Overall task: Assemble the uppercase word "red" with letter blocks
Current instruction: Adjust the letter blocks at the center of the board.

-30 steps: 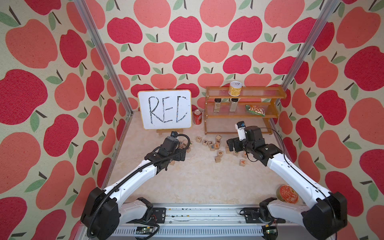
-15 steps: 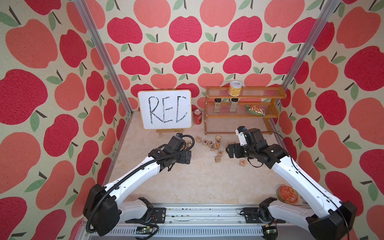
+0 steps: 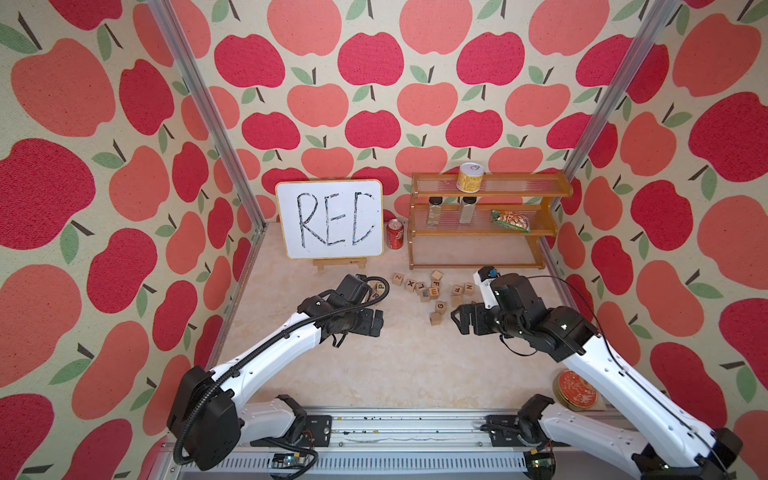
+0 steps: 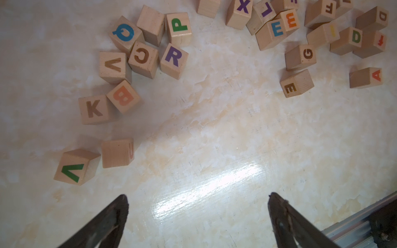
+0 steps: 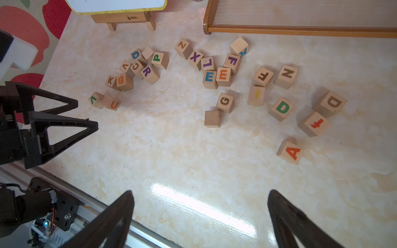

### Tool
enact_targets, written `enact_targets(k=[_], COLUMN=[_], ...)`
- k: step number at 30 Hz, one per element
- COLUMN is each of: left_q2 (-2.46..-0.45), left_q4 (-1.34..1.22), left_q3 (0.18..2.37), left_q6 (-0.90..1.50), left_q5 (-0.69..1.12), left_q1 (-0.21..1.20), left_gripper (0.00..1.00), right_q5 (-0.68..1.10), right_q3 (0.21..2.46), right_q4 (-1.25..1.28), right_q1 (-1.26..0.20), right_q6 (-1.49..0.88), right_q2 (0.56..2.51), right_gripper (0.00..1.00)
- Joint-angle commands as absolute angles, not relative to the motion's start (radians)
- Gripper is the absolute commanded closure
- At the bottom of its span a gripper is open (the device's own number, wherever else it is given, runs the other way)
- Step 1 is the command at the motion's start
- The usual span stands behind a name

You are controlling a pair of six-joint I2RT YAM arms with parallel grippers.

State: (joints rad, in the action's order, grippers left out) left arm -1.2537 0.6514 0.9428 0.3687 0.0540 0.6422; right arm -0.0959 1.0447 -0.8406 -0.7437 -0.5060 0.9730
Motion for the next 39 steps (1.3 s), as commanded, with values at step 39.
enact_targets(k=[39], left_q2=[-1.875], left_q4=[0.613], left_q3=[1.317], left_q6=[0.114], left_q5=[0.338], left_q1=[0.427], left_gripper=[0.34], right_q5=[-0.13], right_q3=[1.256], right_q4=[-0.871], right_q1=[-0.781], right_q6=[-0.493], right_q2=[1.287], right_gripper=[0.01])
